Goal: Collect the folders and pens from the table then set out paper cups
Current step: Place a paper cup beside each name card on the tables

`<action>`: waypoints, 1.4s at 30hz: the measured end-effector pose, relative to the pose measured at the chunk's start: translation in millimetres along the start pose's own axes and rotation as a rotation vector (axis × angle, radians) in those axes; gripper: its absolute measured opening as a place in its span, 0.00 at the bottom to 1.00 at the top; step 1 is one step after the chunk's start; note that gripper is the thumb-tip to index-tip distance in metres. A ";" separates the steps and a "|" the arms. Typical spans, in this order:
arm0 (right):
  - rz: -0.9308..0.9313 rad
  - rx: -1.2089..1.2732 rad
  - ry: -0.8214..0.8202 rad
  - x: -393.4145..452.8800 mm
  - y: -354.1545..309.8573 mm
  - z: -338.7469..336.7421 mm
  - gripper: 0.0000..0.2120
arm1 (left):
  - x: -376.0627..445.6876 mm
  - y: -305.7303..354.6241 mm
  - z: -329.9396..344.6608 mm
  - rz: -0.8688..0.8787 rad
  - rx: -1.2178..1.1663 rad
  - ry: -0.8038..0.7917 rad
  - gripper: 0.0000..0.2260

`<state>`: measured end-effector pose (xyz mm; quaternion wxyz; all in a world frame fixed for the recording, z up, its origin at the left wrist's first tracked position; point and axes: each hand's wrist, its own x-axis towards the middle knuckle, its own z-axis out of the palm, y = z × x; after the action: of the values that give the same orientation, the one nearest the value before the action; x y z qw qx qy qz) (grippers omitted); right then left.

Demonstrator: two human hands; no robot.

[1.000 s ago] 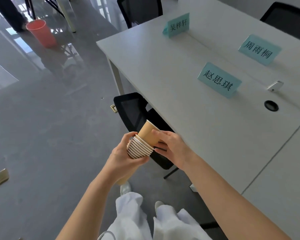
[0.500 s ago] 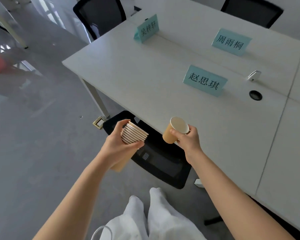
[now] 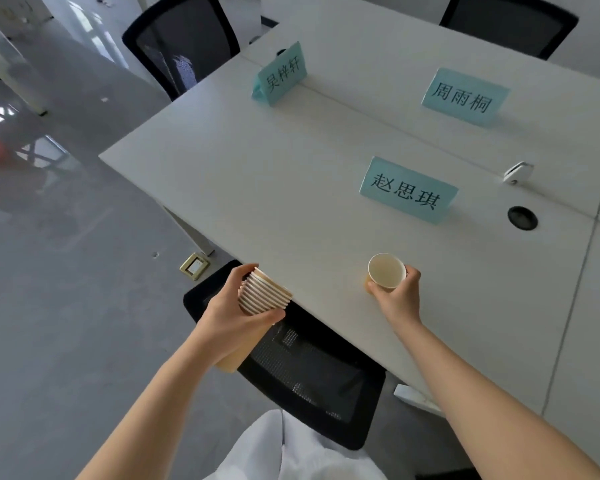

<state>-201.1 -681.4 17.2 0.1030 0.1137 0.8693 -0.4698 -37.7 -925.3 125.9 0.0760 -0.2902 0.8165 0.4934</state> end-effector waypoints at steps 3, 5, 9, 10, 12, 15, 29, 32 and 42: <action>-0.018 -0.025 -0.011 12.1 -0.7 4.4 0.37 | 9.4 5.4 0.4 -0.011 0.019 -0.003 0.34; -0.004 -0.046 -0.019 16.1 1.2 5.5 0.39 | 14.9 6.7 0.7 -0.015 0.014 -0.004 0.34; 0.126 -0.105 -0.024 6.5 16.7 8.4 0.39 | 23.9 4.7 -1.9 -0.029 -0.009 0.008 0.34; 0.166 -0.144 -0.023 -0.2 22.4 9.3 0.36 | 25.8 3.4 -3.6 -0.033 -0.016 0.015 0.34; 0.208 -0.235 -0.036 -17.5 32.5 12.0 0.28 | 27.2 -0.4 -8.0 -0.048 -0.033 0.022 0.34; 0.215 -0.267 -0.167 -45.7 32.4 28.2 0.17 | 26.9 -13.2 -21.7 -0.065 -0.052 0.029 0.33; -0.272 0.109 -0.823 -185.4 -205.4 196.5 0.12 | 6.1 -123.4 -170.0 -0.065 -0.081 0.048 0.31; -0.340 0.006 -0.920 -221.2 -233.4 247.4 0.10 | -0.5 -155.3 -217.2 -0.056 -0.044 0.041 0.32; -0.343 -0.098 -0.977 -286.9 -303.9 370.8 0.09 | -2.6 -235.8 -341.5 -0.064 -0.092 0.152 0.31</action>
<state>9.6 -1183.8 141.2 0.4236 -0.2679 0.7470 -0.4369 149.3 -1295.7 118.7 0.0161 -0.3559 0.7866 0.5043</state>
